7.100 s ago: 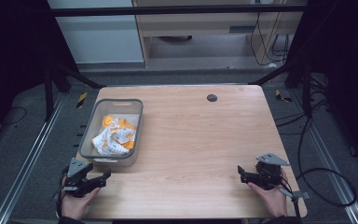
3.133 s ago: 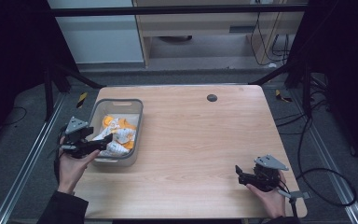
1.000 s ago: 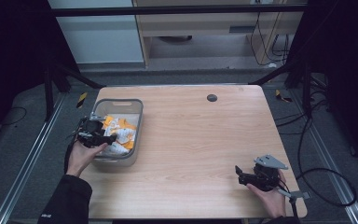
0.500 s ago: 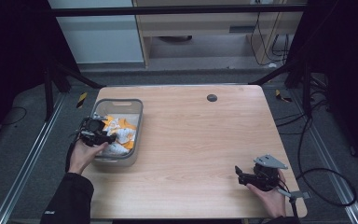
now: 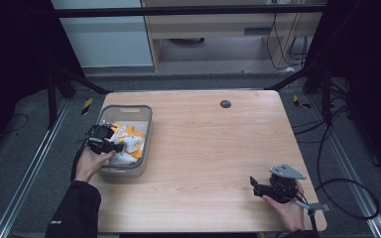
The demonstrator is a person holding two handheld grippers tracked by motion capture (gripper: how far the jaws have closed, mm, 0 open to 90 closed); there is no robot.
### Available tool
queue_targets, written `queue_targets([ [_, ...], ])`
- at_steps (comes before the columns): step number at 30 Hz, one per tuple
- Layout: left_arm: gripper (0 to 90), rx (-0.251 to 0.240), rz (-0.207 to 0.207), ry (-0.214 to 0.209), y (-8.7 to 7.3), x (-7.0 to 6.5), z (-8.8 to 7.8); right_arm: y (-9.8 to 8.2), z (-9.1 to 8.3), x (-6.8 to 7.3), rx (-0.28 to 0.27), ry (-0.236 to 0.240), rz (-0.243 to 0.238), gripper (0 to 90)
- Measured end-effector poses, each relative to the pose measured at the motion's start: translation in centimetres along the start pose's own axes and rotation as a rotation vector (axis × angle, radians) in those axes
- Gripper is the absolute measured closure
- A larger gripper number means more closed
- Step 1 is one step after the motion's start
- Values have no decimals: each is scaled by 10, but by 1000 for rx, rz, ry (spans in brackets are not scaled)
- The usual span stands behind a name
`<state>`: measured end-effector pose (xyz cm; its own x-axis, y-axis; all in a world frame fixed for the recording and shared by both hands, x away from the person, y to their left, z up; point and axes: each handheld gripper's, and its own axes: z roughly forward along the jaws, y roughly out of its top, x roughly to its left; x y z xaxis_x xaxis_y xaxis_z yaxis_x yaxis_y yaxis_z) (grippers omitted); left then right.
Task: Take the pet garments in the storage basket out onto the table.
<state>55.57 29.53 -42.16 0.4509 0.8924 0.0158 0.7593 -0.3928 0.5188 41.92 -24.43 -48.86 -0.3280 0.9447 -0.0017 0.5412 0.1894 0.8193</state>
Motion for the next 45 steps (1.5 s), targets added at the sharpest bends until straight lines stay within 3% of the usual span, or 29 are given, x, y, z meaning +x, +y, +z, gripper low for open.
queue_targets([
  [6, 789, 8, -5, 8, 3, 1, -3, 0, 0, 0, 3, 2, 2, 85],
  [23, 802, -97, -15, 11, 7, 0, -42, 0, 0, 0, 1, -1, -1, 85],
  [36, 803, -170, 7, 37, 15, -4, -74, 0, 0, 0, -2, -4, -7, 85],
  [45, 803, -184, 21, 37, 17, -7, -90, 0, -1, 0, -5, -4, -6, 85],
])
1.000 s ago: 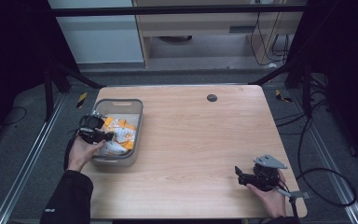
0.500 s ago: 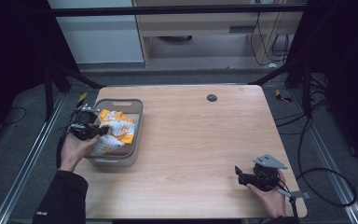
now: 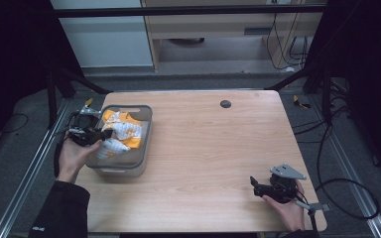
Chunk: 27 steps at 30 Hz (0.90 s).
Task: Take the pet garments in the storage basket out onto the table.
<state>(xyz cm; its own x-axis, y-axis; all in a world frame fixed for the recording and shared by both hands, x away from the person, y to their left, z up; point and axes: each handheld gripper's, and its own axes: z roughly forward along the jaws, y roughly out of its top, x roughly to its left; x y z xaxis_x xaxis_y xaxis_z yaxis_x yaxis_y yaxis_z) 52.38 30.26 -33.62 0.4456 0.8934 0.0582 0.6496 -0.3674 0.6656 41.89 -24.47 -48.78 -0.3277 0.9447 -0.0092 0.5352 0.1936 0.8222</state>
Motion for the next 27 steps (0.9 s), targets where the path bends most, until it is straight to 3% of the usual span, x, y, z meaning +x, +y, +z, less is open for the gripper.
queue_targets([
  [10, 803, -31, 46, -15, 7, -12, -19, 0, -1, 0, -3, -1, 2, 85],
  [27, 803, -66, 124, -59, 21, -36, -38, 0, -2, 0, -10, -4, -2, 85],
])
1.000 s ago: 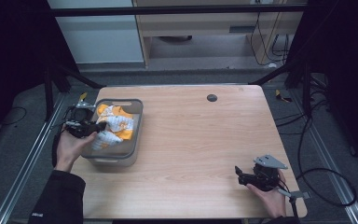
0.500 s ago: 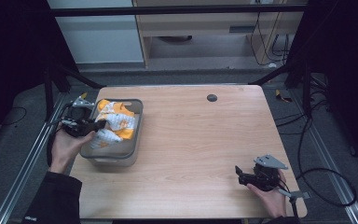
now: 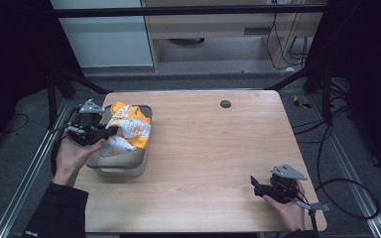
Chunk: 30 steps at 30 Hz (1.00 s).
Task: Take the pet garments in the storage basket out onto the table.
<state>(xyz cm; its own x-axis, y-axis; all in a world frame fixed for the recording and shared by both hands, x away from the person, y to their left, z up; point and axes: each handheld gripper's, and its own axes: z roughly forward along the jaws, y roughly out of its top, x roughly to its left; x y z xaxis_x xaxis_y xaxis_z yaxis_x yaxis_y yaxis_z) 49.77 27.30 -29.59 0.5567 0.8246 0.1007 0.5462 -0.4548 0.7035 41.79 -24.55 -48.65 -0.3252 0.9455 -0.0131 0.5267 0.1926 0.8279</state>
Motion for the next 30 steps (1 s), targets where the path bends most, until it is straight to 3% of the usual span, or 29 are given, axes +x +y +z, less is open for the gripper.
queue_targets([
  [9, 803, 13, 66, -23, 9, -20, 0, 0, 0, -1, -3, -2, -1, 84],
  [30, 803, 33, 146, -110, 21, -58, 16, 0, -2, -2, -7, -3, 5, 83],
])
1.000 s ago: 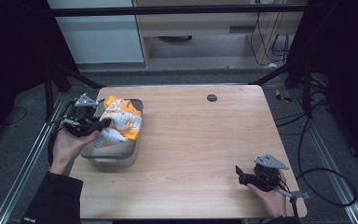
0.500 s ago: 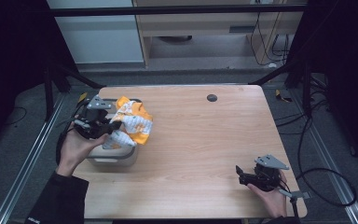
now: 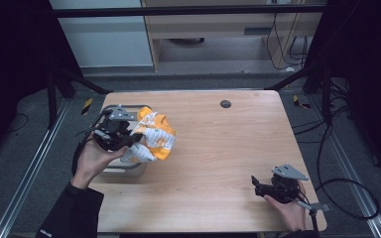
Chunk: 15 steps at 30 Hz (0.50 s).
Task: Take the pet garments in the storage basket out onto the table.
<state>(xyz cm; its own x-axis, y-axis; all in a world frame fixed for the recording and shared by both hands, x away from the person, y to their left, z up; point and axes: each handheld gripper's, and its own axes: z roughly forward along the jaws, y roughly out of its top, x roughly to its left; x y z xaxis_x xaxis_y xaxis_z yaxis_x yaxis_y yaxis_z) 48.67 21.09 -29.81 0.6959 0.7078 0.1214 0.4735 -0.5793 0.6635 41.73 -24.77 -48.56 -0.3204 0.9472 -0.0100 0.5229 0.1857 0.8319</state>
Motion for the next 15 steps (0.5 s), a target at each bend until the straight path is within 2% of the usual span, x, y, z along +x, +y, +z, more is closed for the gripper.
queue_targets([
  [10, 803, 10, 29, -34, 8, -14, 11, 0, 0, 0, -3, -4, -1, 82],
  [15, 803, 15, 51, -54, 11, -26, 19, 0, -1, -1, -6, -2, 4, 80],
])
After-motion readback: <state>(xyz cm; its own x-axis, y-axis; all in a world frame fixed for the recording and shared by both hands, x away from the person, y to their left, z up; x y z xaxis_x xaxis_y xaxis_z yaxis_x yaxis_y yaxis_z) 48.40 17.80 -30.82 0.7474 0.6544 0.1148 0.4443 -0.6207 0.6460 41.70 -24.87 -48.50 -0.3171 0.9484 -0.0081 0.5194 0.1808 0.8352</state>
